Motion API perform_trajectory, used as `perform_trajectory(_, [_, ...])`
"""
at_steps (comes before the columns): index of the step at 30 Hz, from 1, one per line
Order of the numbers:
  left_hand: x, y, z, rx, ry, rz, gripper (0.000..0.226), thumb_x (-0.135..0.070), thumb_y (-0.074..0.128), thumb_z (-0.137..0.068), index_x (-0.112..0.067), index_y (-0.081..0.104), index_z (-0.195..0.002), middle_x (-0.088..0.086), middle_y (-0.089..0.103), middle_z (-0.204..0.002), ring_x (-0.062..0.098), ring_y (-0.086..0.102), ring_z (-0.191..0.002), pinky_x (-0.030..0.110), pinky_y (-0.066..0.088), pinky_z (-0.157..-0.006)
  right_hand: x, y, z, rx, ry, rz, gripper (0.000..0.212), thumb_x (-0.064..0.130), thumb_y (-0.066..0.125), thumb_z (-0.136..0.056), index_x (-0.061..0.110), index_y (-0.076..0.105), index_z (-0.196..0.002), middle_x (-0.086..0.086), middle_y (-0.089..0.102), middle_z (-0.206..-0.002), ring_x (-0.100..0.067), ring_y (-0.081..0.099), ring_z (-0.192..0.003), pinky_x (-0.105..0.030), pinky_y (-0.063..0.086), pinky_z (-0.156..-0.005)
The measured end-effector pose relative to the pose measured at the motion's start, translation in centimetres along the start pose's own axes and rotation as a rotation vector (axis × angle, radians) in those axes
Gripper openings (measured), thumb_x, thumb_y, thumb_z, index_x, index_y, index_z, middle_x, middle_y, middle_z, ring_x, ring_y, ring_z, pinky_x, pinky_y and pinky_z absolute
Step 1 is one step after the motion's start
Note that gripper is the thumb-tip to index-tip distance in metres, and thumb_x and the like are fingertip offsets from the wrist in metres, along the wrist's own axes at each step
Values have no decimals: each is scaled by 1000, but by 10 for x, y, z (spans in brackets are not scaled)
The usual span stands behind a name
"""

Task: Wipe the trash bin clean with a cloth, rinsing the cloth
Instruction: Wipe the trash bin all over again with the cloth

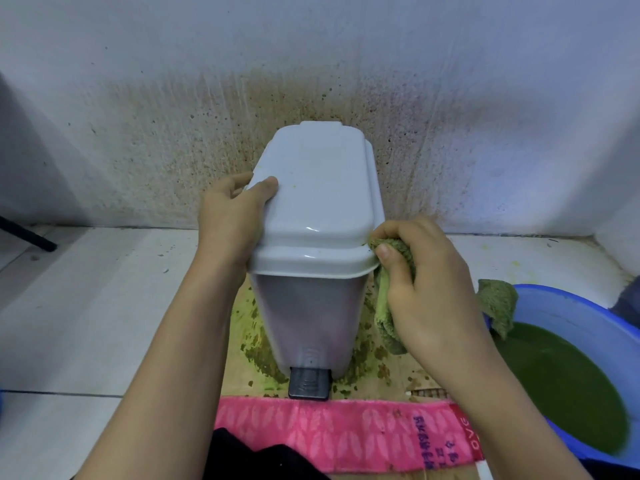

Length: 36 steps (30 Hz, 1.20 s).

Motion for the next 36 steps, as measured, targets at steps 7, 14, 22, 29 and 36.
perform_trajectory(7, [0, 1, -1, -1, 23, 13, 46, -35, 72, -82, -17, 66, -124, 1, 71, -114, 18, 69, -101, 42, 55, -95, -8, -10, -14, 84, 67, -108, 17, 8, 60, -93, 22, 69, -94, 17, 57, -91, 6, 52, -86, 1, 32, -78])
perform_trajectory(14, [1, 0, -1, -43, 31, 7, 53, -47, 66, -68, -23, 71, -115, -2, 73, -106, 18, 69, -99, 46, 53, -96, 11, 8, 11, -141, -40, 156, 22, -5, 56, -87, 14, 64, -93, -1, 58, -95, -27, 48, -87, -47, 45, -77])
perform_trajectory(22, [1, 0, 0, -31, 29, 8, 50, -45, 63, -70, -24, 71, -114, -6, 73, -103, 16, 68, -97, 44, 53, -94, 52, 31, 20, -182, -167, 482, 38, -4, 35, -70, 11, 65, -87, -7, 62, -87, -32, 54, -79, -39, 42, -65])
perform_trajectory(29, [9, -5, 5, 12, 56, 166, 37, -19, 60, -93, 3, 63, -123, 10, 67, -114, 0, 52, -66, 8, 40, -52, 14, 5, 28, -212, -132, 123, 18, 5, 53, -90, 15, 66, -98, 1, 63, -95, -26, 50, -88, -47, 47, -78])
perform_trajectory(36, [15, -2, 13, 22, 36, 288, 17, -24, 57, -96, -19, 67, -83, -5, 64, -81, 10, 56, -72, 20, 43, -60, 44, 33, 23, -330, -178, 416, 35, -16, 55, -67, 8, 66, -90, -9, 63, -89, -33, 53, -81, -41, 41, -67])
Point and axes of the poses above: each hand's wrist, its own z-axis away from the middle knuckle, its own y-axis out of the palm, x = y × z, the point moved 6 cm from there along -z, towards the middle knuckle
